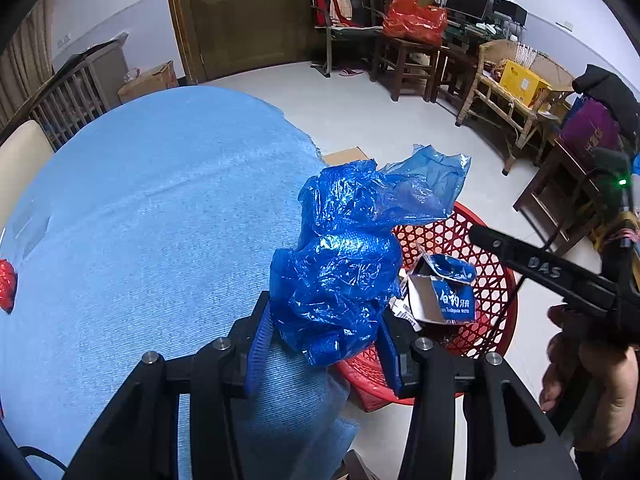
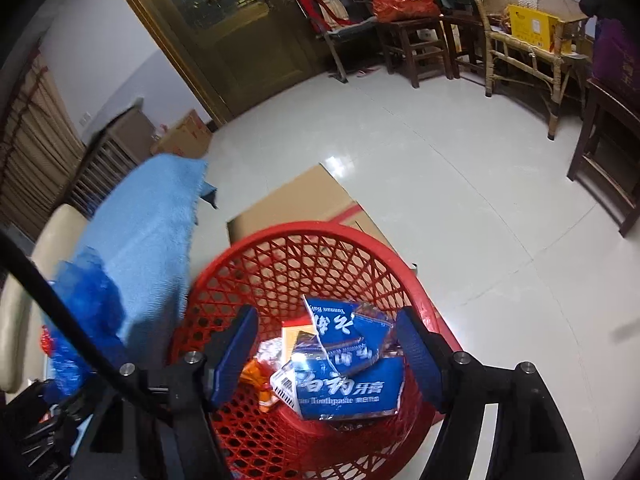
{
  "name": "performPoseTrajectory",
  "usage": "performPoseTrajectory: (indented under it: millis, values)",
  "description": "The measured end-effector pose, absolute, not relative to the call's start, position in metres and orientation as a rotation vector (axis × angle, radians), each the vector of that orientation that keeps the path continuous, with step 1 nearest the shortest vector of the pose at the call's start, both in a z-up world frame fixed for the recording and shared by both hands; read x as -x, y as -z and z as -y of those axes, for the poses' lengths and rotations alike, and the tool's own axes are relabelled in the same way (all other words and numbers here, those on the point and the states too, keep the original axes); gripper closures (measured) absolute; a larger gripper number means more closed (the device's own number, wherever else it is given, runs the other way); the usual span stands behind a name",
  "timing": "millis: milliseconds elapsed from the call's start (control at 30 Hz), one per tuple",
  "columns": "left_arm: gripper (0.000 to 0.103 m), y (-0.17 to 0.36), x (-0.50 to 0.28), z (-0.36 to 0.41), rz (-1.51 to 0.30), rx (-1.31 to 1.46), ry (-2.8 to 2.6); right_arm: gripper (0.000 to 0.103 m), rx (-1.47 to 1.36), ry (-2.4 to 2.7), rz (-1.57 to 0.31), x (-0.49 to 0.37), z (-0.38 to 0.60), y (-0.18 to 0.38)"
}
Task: Collect trash
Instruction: 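Open the right tool to drop the carton while the left tool drops the blue bag into the basket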
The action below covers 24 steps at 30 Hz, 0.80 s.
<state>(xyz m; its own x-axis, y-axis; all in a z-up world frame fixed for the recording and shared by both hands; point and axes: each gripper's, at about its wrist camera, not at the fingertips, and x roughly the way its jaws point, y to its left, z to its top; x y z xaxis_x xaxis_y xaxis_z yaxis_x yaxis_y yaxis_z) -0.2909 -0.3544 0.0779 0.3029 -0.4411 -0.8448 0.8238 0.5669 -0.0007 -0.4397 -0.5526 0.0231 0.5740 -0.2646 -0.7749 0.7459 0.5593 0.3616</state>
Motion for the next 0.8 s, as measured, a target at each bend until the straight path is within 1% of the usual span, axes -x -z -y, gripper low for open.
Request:
performPoseTrajectory:
  millis: [433,533,567,633,733,800]
  values:
    - [0.054,-0.072,0.305,0.377,-0.937,-0.516,0.915,0.028,-0.781,0.699,-0.567,0.488,0.551,-0.060]
    - [0.052,-0.068,0.305,0.384,-0.968,-0.516,0.925,0.028,-0.779,0.700,-0.552,0.495,0.552,-0.067]
    - [0.050,-0.066,0.305,0.387,-0.976,-0.521,0.930,0.028,-0.776,0.701,-0.550,0.496,0.552,-0.068]
    - [0.049,-0.064,0.307,0.390,-0.984,-0.529,0.937,0.028,-0.777,0.708,-0.543,0.498,0.553,-0.071]
    - [0.038,-0.061,0.307,0.394,-1.003,-0.547,0.933,0.027,-0.786,0.710,-0.541,0.501,0.554,-0.070]
    - [0.036,-0.061,0.306,0.393,-1.003,-0.543,0.933,0.028,-0.786,0.710,-0.544,0.501,0.554,-0.070]
